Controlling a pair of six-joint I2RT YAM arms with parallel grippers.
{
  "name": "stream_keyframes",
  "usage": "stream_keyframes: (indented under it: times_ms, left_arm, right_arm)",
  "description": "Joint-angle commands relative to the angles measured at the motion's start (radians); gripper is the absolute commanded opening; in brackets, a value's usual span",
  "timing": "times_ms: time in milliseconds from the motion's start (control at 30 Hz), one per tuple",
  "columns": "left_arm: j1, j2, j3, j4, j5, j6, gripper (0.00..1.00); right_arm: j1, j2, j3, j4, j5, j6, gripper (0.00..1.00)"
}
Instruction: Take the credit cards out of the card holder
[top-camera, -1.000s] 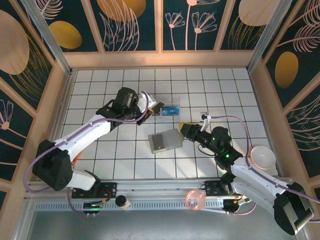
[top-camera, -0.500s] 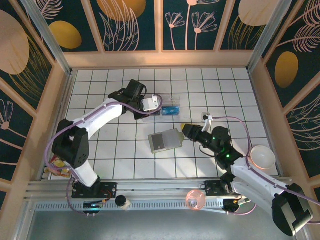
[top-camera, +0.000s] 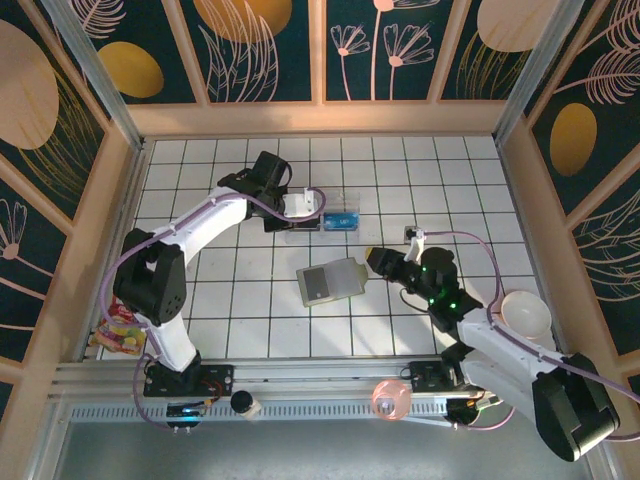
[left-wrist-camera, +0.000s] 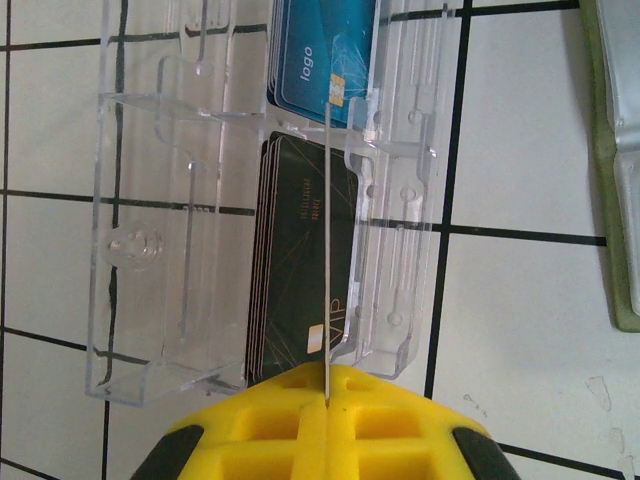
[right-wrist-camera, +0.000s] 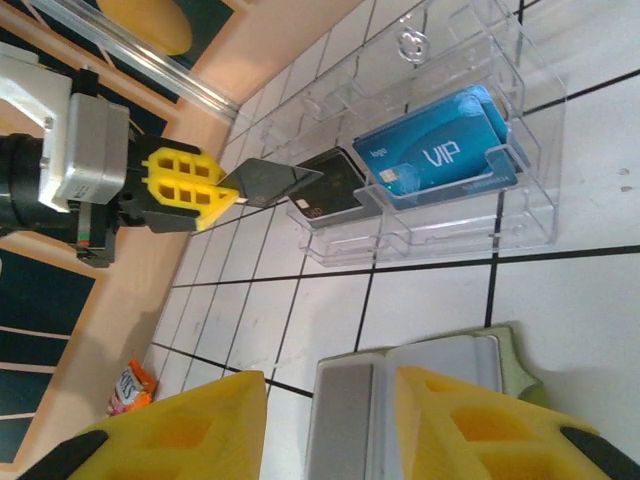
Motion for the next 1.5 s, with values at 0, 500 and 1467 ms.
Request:
stream_keyframes:
  times_ms: [0,500,1467]
  left_arm:
    - [0.006,0.017,0.039,-0.034,0.016,0.058,0.00]
    - [0.007,0.064,0.042,-0.019,0.000,0.076,0.00]
    - [0.007,0.078,-0.002,0.045,-0.022,0.062,0.00]
  right_arm:
    - [-0.010,0.022,0.037,0.031,-0.015,0.010,0.39]
    - [-0.016,0.088,0.059,0.055,-0.027,0.017,0.39]
    - [-0.019,0.112,0.063,0.075,-0.044,0.020,0.39]
